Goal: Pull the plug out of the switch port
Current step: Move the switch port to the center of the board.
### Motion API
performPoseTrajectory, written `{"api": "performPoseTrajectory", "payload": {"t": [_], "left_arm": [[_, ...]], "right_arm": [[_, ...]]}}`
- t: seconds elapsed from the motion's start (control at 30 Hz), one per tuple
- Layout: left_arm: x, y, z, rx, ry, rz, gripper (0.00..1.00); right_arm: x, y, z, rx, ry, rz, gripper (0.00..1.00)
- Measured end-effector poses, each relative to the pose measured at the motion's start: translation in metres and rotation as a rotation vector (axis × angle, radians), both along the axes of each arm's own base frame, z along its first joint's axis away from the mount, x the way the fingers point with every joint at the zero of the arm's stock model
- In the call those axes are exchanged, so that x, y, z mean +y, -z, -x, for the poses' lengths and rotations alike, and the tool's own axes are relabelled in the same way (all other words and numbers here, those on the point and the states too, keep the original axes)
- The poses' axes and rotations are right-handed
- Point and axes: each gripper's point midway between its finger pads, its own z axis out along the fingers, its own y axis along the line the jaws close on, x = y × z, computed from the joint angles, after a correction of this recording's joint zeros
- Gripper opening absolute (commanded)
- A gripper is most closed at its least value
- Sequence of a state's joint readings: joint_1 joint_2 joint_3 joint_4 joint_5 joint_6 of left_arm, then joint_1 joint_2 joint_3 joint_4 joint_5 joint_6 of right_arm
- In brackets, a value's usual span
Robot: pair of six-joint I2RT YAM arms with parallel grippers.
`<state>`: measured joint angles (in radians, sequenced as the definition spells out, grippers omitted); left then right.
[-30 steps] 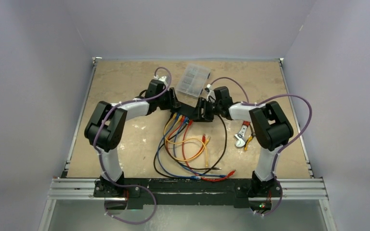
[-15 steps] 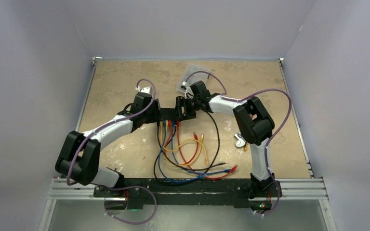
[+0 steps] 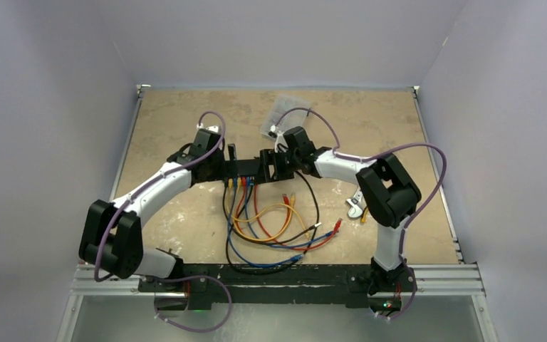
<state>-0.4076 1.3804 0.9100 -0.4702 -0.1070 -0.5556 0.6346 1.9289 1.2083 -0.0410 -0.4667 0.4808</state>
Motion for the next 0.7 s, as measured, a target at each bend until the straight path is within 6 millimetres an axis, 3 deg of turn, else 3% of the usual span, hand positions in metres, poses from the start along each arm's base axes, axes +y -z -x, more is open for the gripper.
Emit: {"api": "performPoseTrajectory", "payload": {"t": [0.17,0.3,0.43,0.53,0.7], "left_arm": [[0.001,0.004,-0.03,0.024,0.036,0.02,0.82],[-0.003,0.013,-0.051,0.057,0.081,0.043,0.74],[-0.019,0.017,-0.078,0.061,0.14,0.082,0.64],[-0.033,0.021,-0.096,0.062,0.18,0.121,0.61],[-0.048,0.036,-0.117,0.087,0.224,0.173,0.58]], "right_arm": [[-0.005,0.004,0.033,0.001,-0.032,0.018,0.74],[0.008,-0.002,0.07,-0.024,-0.104,0.011,0.63],[0.037,-0.016,0.104,-0.073,-0.204,-0.041,0.46],[0.062,-0.021,0.133,-0.101,-0.287,-0.078,0.28],[0.103,-0.01,0.182,-0.129,-0.416,-0.087,0.14]]}}
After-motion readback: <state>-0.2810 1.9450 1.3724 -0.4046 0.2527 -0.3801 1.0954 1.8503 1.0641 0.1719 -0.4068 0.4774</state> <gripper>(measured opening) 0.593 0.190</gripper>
